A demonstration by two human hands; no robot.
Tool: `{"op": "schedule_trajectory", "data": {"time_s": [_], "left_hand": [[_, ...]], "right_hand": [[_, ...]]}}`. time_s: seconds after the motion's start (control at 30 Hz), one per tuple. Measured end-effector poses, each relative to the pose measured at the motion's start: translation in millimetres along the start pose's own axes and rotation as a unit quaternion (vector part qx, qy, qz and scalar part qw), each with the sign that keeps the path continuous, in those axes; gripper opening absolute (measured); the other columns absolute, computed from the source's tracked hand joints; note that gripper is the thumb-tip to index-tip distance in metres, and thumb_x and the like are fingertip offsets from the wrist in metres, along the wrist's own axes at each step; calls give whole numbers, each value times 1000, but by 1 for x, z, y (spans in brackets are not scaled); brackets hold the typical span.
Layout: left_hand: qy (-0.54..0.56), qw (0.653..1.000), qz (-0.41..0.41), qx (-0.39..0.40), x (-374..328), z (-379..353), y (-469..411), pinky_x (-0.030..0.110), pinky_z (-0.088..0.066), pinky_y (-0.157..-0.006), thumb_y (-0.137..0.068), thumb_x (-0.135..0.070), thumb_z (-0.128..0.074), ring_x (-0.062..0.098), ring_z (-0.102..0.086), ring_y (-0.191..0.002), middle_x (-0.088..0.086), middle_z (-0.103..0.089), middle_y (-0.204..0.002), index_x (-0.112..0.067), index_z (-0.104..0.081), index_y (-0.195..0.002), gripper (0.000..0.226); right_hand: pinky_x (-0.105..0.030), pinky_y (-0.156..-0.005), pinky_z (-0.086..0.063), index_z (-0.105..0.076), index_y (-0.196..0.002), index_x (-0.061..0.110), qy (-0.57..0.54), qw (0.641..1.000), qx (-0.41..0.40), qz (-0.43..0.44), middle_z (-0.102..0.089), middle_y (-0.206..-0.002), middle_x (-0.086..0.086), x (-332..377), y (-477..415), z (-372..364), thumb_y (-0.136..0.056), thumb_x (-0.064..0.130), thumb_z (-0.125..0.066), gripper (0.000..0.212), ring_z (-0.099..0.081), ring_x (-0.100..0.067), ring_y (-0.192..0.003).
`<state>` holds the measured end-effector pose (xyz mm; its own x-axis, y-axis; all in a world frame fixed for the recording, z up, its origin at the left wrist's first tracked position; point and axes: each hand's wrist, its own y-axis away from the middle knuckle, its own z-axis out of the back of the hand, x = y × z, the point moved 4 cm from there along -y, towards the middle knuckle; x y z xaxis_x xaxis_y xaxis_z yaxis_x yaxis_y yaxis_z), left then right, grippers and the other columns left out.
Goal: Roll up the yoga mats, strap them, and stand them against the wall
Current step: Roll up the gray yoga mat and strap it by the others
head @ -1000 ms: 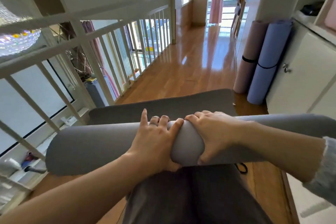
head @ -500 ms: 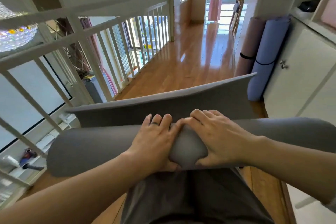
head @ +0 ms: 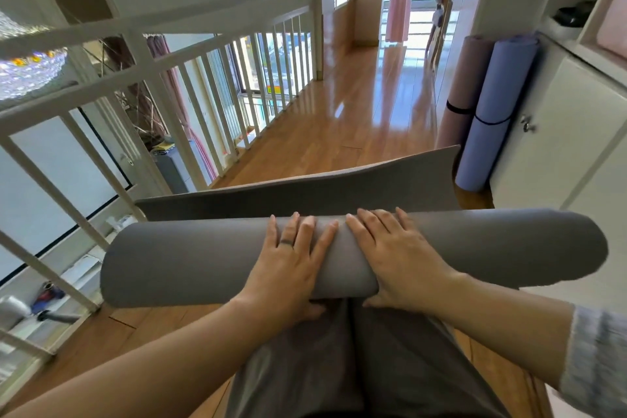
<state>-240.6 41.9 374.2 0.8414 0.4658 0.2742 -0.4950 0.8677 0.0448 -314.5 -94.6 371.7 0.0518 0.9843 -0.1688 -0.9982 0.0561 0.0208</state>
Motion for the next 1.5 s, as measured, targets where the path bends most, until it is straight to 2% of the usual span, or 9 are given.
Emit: {"op": "schedule_trajectory", "data": {"time_s": [0.3, 0.47, 0.57, 0.87, 1.07, 1.2, 1.33, 1.43, 1.5], "left_hand": [[81, 996, -38, 6, 10, 21, 9, 51, -3, -117, -72, -70, -60, 25, -30, -135, 3, -22, -147, -32, 3, -147, 105], [76, 996, -45, -23, 11, 17, 12, 43, -23, -111, -68, -75, -57, 24, -34, -130, 1, -34, -142, -28, -10, -144, 101], [41, 996, -54, -52, 13, 19, 11, 40, -23, -111, -69, -73, -54, 26, -26, -130, 4, -25, -144, -24, -17, -146, 99], [88, 993, -30, -77, 17, 23, 3, 42, -11, -116, -81, -62, -48, 21, -34, -134, 0, -34, -146, -25, -23, -143, 77], [44, 999, 1, -27, 11, 4, 0, 52, -7, -118, -82, -66, -47, 30, -6, -142, 6, -1, -153, -16, 5, -151, 100], [7, 999, 11, -29, 12, -8, -11, 54, -8, -117, -81, -67, -52, 35, -7, -142, 11, -1, -153, -12, 12, -150, 109], [27, 998, 8, -51, 15, -9, -15, 53, -9, -118, -80, -64, -55, 32, -11, -141, 10, -6, -153, -15, 6, -151, 105], [32, 998, 6, -56, 15, -11, -16, 53, -7, -118, -80, -64, -54, 31, -10, -142, 8, -6, -153, -18, 8, -150, 105], [37, 998, 1, -58, 16, -14, -16, 53, -4, -117, -80, -64, -54, 32, -8, -143, 7, -5, -154, -23, 11, -148, 102]], "right_hand": [[-43, -117, -14, -26, -143, 24, -55, 994, 59, 72, -45, -133, 5, -5, -1, 38, -62, 71, -69, 103, -41, -16, -124], [-34, -102, -39, -21, -141, 28, -116, 990, 59, 56, -26, -133, 6, -1, 3, 32, -58, 65, -75, 105, -42, -19, -115], [-22, -99, -30, -22, -134, 27, -132, 988, 12, 84, -25, -124, 8, -3, 9, 35, -66, 67, -69, 92, -35, -11, -111], [-33, -105, -33, -36, -132, 21, -85, 992, -71, 65, -43, -126, 1, -6, 5, 35, -71, 65, -59, 79, -44, -18, -109], [-50, -117, -16, -30, -140, 17, -12, 998, -50, 40, -40, -135, -4, -4, -5, 21, -73, 72, -53, 90, -44, -25, -121], [-36, -106, -29, -44, -127, 22, -88, 993, -78, 12, -52, -119, 2, -10, -19, 33, -70, 83, -49, 83, -48, -17, -108], [-37, -104, -28, -59, -114, 25, -88, 982, -164, -13, -47, -135, -2, -38, -50, 59, -89, 53, -50, 38, -42, -19, -123], [-47, -116, -10, -63, -120, 26, -31, 999, -39, -23, -22, -156, -3, -49, -75, 46, -92, 32, -53, 31, -13, -24, -144], [-49, -118, -9, -61, -127, 22, -65, 997, 16, -31, -40, -148, -2, -53, -87, 35, -95, 27, -51, 35, -23, -23, -142]]}}
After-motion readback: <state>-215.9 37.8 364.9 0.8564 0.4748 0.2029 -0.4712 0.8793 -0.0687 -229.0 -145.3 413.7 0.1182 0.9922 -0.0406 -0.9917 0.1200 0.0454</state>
